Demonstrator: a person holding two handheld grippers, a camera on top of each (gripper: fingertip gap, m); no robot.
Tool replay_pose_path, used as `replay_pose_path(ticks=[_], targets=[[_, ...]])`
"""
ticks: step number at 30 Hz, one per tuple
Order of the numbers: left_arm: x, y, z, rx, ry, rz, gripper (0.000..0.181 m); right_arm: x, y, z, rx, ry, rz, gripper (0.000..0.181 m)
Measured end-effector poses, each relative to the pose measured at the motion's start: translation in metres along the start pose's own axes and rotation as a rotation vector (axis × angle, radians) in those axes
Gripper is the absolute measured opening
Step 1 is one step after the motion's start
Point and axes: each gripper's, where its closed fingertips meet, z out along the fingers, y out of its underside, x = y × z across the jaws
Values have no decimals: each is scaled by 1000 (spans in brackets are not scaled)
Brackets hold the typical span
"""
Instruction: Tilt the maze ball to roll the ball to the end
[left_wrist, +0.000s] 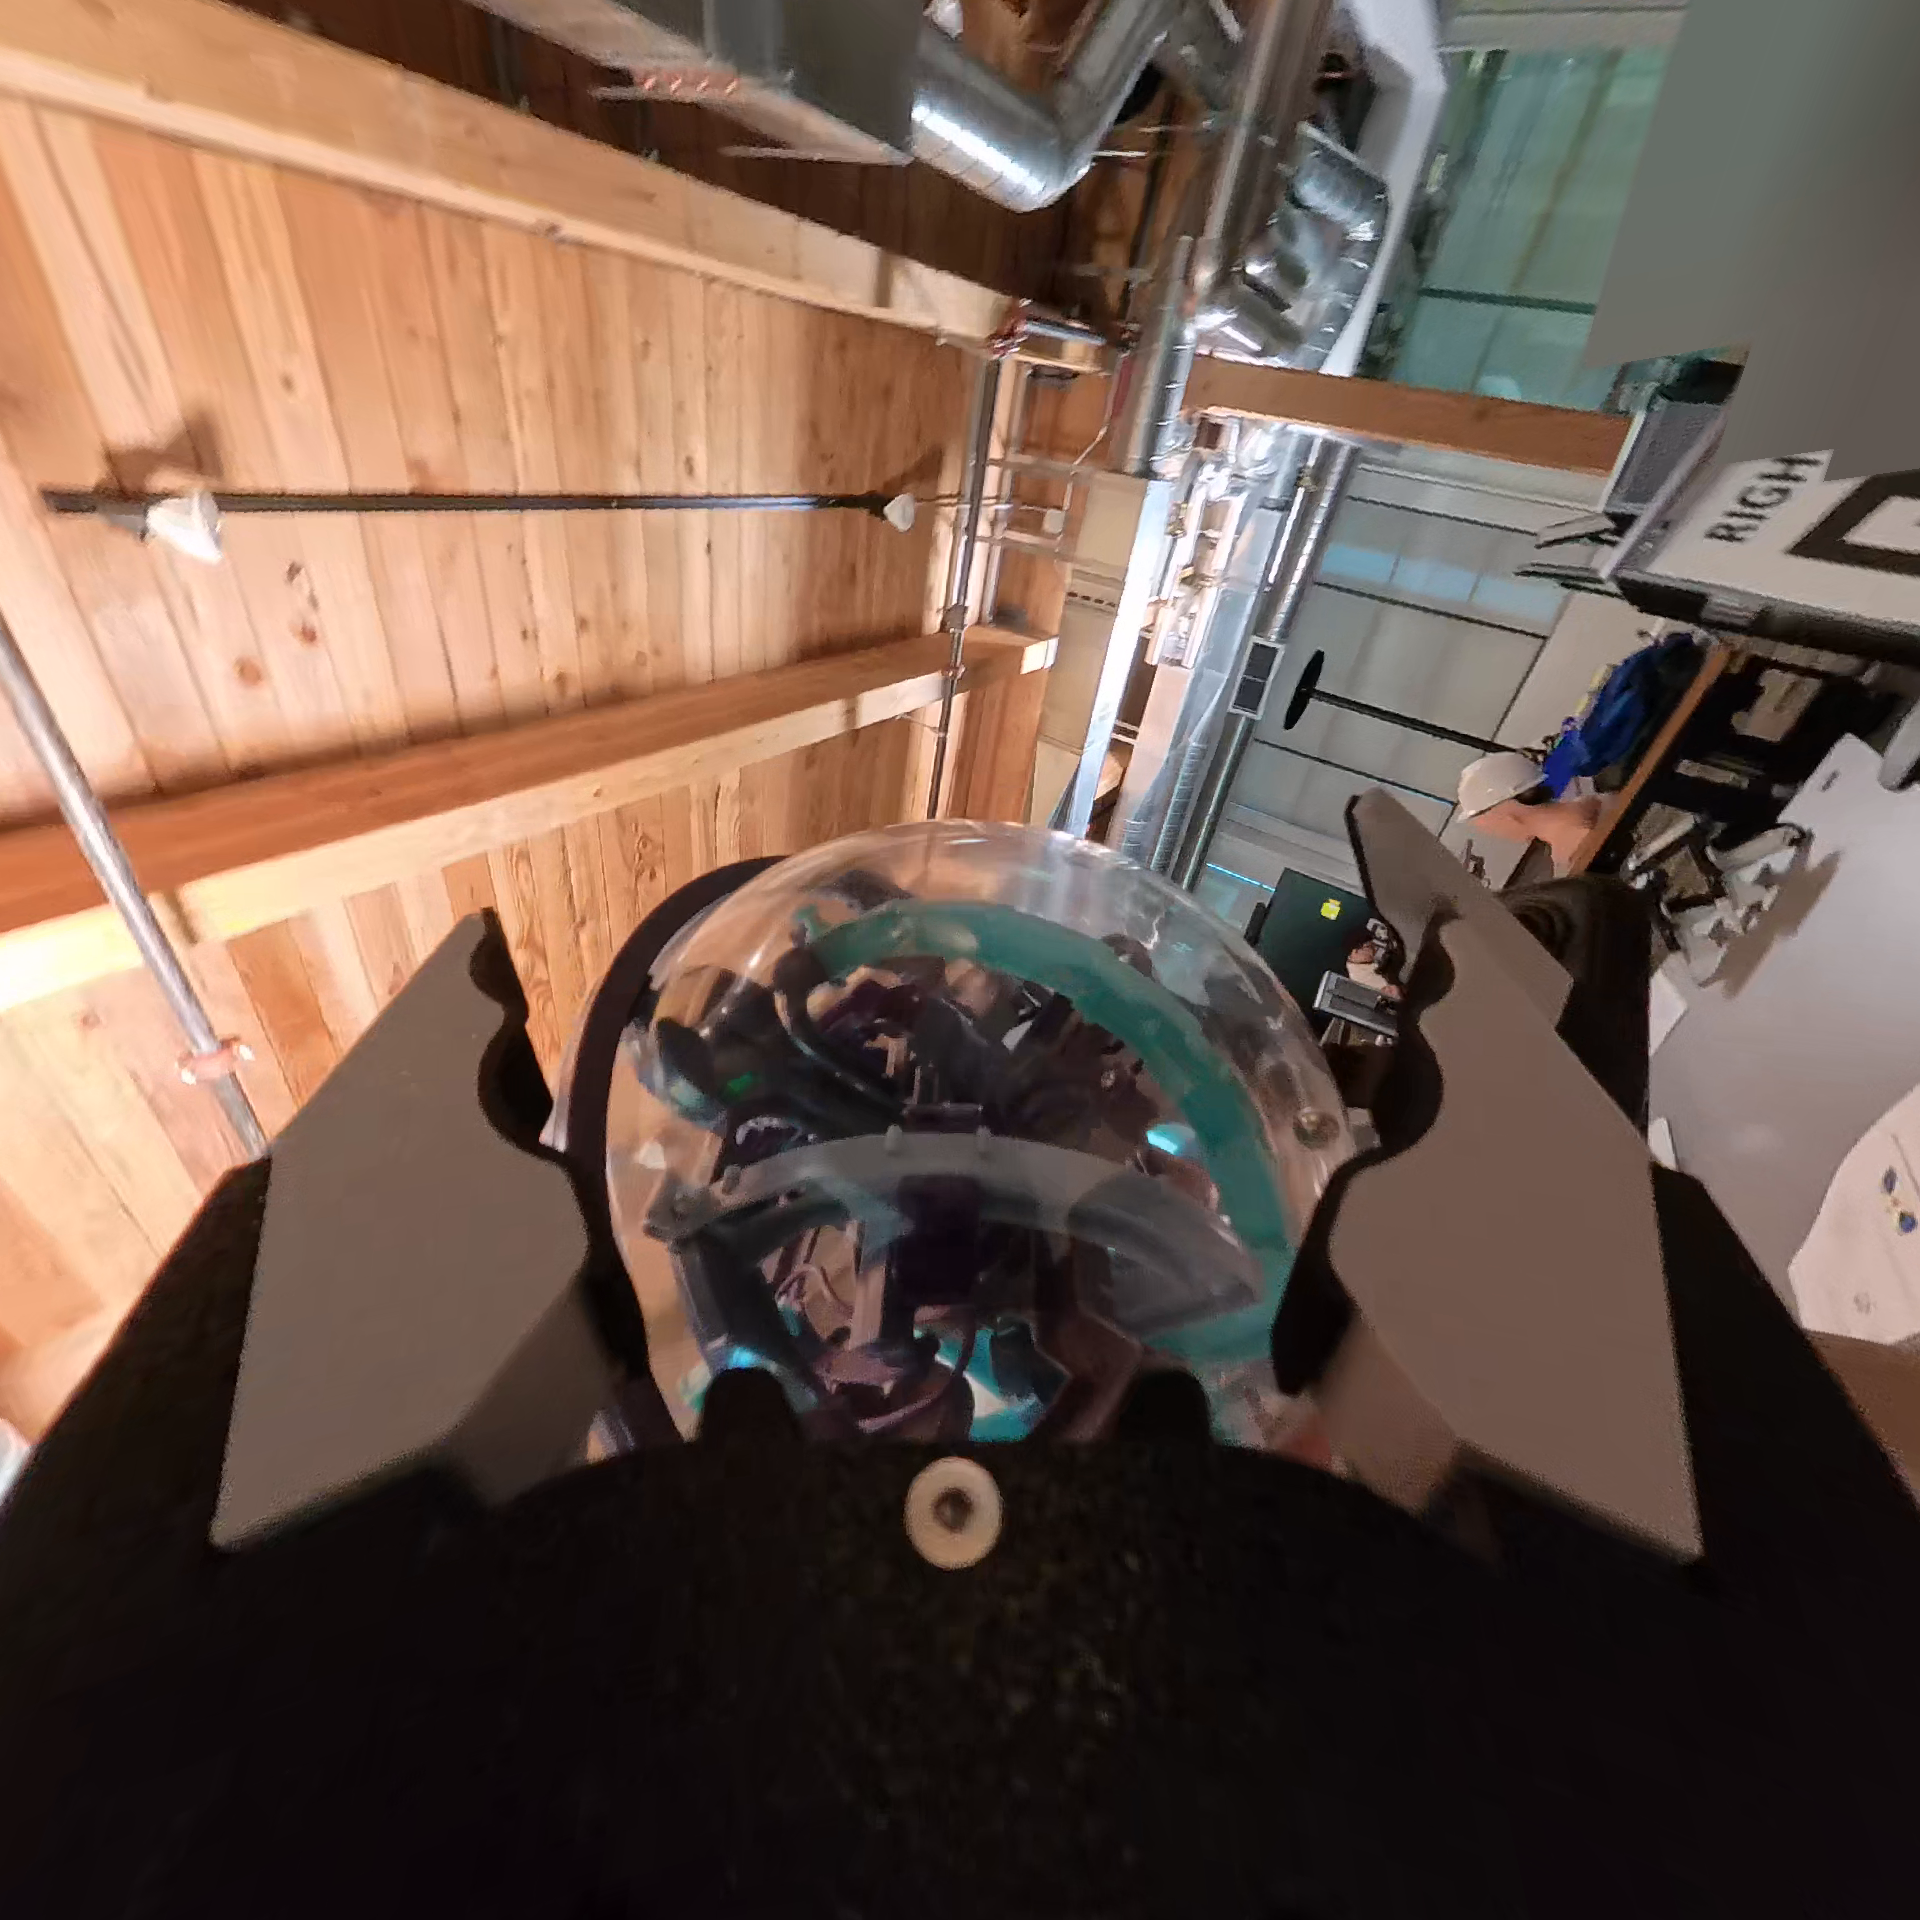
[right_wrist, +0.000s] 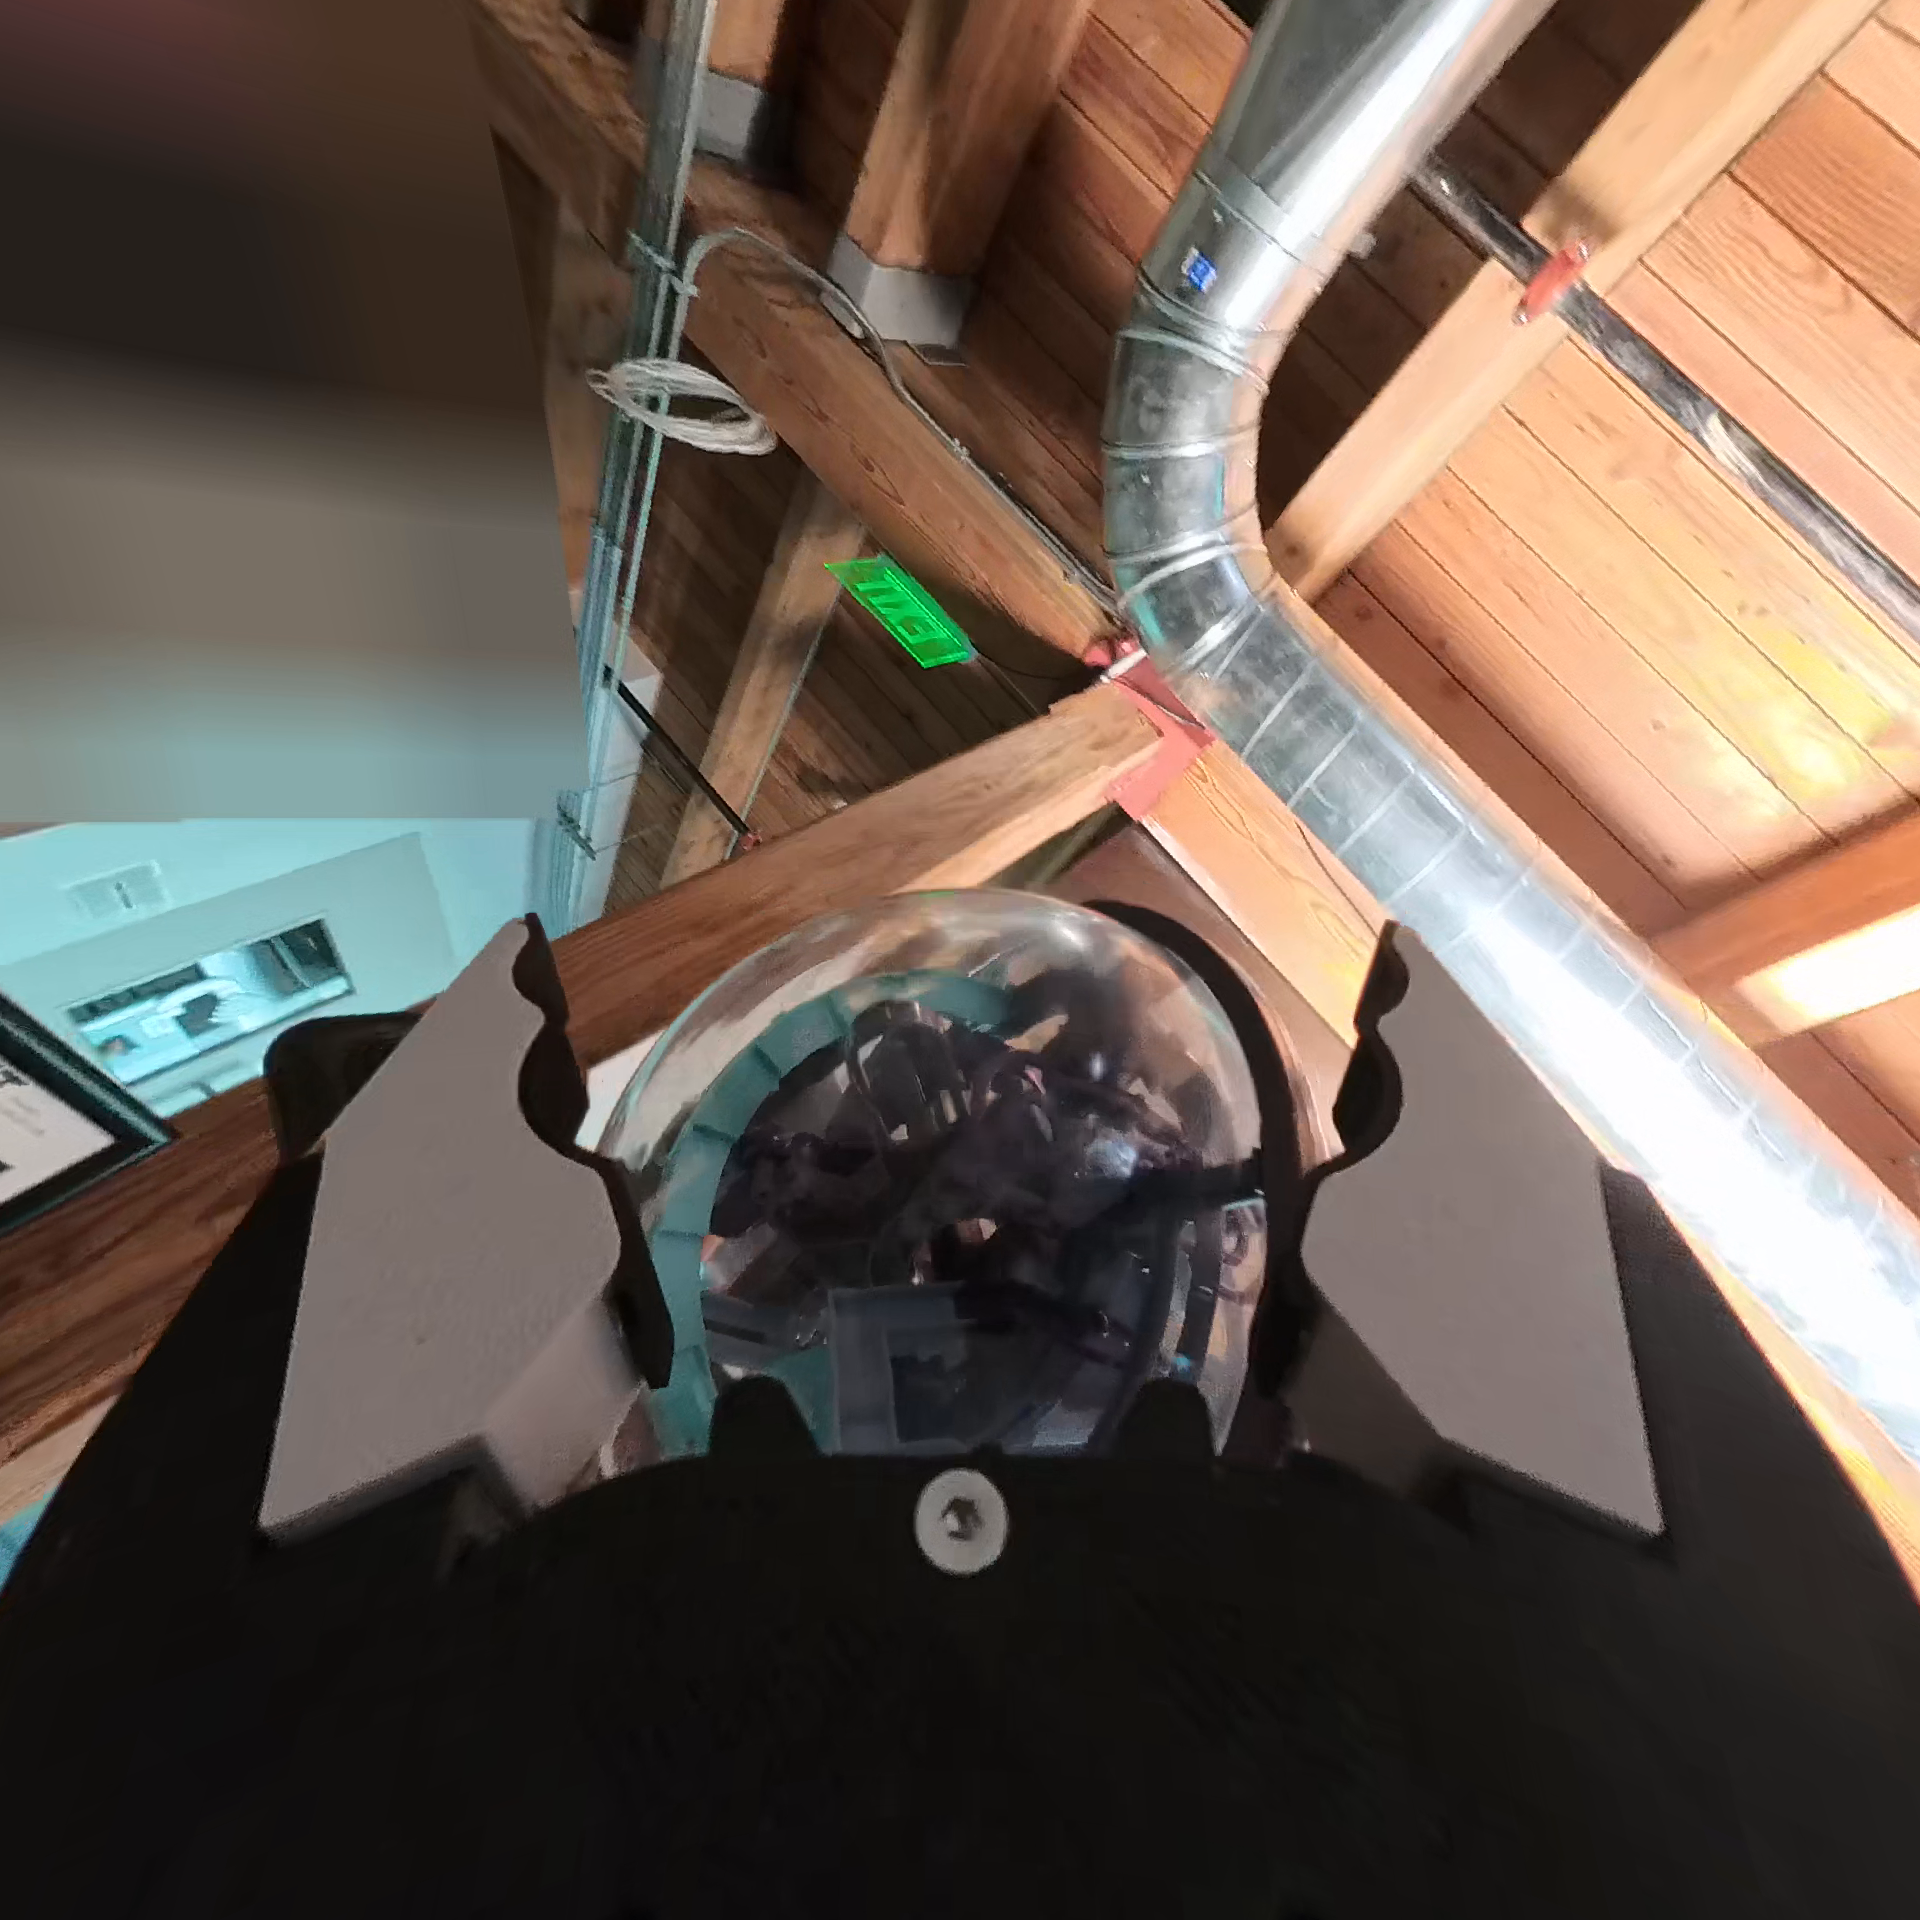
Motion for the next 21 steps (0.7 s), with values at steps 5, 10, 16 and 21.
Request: replay_pose_path(ticks=[5, 10, 16, 21], targets=[[-22, 8, -15, 74, -79, -177, 156, 0, 20, 15, -178, 29, -37, 145], [-46, 22, -33, 156, -168, -408, 157, -2, 42, 28, -379, 46, -102, 137], [-48, 32, -32, 95, -215, -437, 157, 9, 49, 24, -415, 99, -29, 136], [-47, 44, -32, 26, -229, -442, 156, 18, 57, 12, -399, 147, 35, 136]])
